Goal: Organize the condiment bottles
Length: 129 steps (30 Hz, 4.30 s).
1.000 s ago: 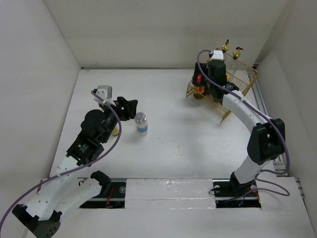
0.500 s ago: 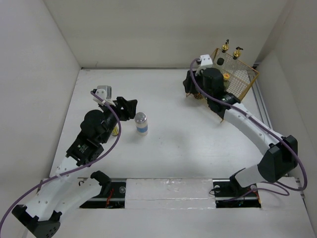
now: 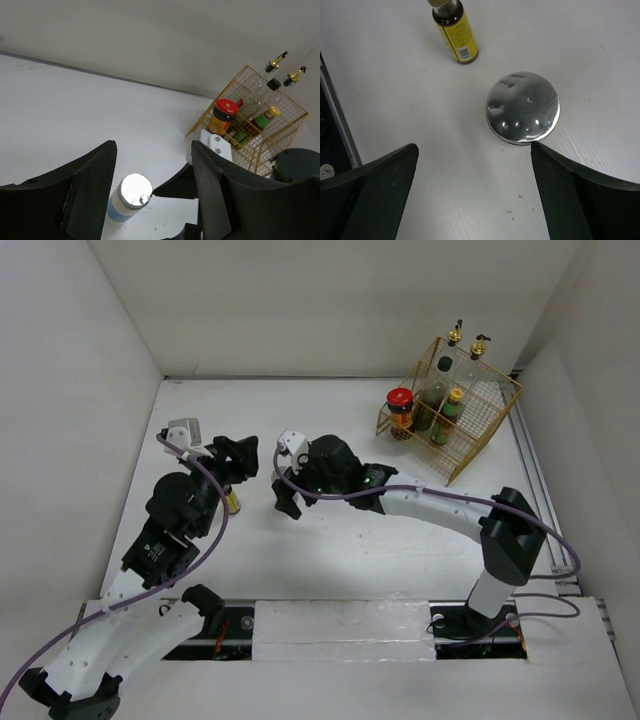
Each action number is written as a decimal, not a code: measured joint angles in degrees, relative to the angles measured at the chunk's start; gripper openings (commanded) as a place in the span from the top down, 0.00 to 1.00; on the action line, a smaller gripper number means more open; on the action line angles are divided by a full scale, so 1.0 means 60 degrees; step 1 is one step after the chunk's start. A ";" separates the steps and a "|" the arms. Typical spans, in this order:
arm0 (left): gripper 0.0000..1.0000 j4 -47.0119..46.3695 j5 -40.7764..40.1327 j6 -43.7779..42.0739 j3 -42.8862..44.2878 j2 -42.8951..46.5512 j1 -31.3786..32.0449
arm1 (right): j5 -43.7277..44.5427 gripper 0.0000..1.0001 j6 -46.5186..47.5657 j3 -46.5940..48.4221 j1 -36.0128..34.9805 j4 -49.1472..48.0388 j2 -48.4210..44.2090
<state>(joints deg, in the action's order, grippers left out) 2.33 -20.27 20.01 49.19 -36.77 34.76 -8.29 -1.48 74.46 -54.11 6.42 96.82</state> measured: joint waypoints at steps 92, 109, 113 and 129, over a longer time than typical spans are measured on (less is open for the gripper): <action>0.43 0.0011 0.0699 0.0011 0.0000 -0.0681 0.0000 | 0.6801 0.77 -0.0976 -0.2725 0.5931 -0.2659 -0.2135; 0.43 0.0011 0.0703 0.0015 0.0000 -0.0729 0.0000 | 0.6357 0.77 -0.1865 -0.2958 0.5952 -0.3785 -0.1421; 0.43 0.0011 0.0703 0.0015 0.0000 -0.0729 0.0000 | 0.6397 0.77 -0.1978 -0.2914 0.5992 -0.4222 -0.0969; 0.43 0.0011 0.0805 0.0015 0.0000 -0.0790 0.0000 | 0.5683 0.12 -0.2466 -0.3177 0.5821 -0.4116 -0.1996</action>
<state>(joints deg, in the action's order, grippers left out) 2.39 -15.44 20.10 49.19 -41.52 34.76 25.80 -16.27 55.40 -19.18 -18.28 84.84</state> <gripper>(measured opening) 0.568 0.883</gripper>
